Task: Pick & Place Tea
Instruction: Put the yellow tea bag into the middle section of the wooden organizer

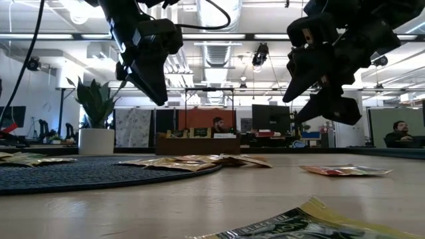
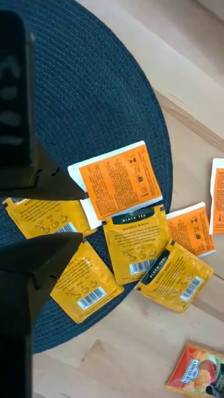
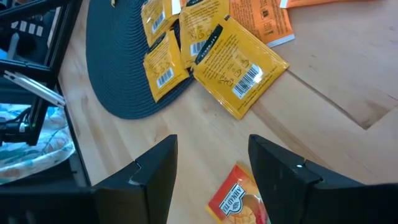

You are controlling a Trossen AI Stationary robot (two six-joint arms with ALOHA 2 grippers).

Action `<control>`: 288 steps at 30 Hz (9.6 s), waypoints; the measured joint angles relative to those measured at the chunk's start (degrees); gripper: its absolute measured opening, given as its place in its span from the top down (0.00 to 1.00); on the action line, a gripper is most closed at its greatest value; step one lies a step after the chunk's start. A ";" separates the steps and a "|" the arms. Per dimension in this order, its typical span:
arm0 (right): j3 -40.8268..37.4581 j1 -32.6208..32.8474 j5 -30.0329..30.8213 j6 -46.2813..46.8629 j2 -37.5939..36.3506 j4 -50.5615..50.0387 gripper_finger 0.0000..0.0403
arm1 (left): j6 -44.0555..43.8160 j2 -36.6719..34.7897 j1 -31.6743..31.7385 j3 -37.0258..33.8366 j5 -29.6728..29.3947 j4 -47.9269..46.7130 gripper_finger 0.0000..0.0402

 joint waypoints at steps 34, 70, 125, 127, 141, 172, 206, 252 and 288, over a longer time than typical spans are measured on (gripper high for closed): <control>-0.02 0.00 -0.08 -0.99 -0.04 0.00 0.52 | -0.15 -0.04 -0.18 0.02 0.77 0.13 0.78; 0.52 2.32 -3.03 9.32 -0.02 6.96 0.52 | -9.44 1.88 -15.62 0.22 2.21 20.69 0.78; 27.21 22.39 -12.80 -41.37 31.93 1.55 0.52 | -36.09 21.38 -27.10 10.85 -5.51 10.16 0.78; 30.01 22.27 -14.08 -41.48 34.33 3.31 0.53 | -35.35 20.98 -26.88 10.33 -5.66 8.86 0.78; 44.26 21.99 -18.54 -34.24 46.99 -8.65 0.68 | -31.83 18.51 -27.22 8.79 -6.89 7.07 0.78; 33.71 20.62 12.28 -25.21 24.54 -25.94 0.71 | -21.82 19.34 -20.73 8.68 -1.50 26.93 0.78; 19.93 13.12 0.68 -27.93 24.81 -6.26 0.39 | -35.18 34.65 -20.02 8.90 0.65 44.02 0.78; 15.17 13.05 -1.51 -14.04 24.47 0.25 0.97 | -31.56 34.77 -17.07 10.80 -2.35 46.41 0.78; 33.14 23.89 45.88 -44.55 9.70 -31.72 0.97 | -26.18 6.71 -15.85 10.71 -19.89 27.75 0.78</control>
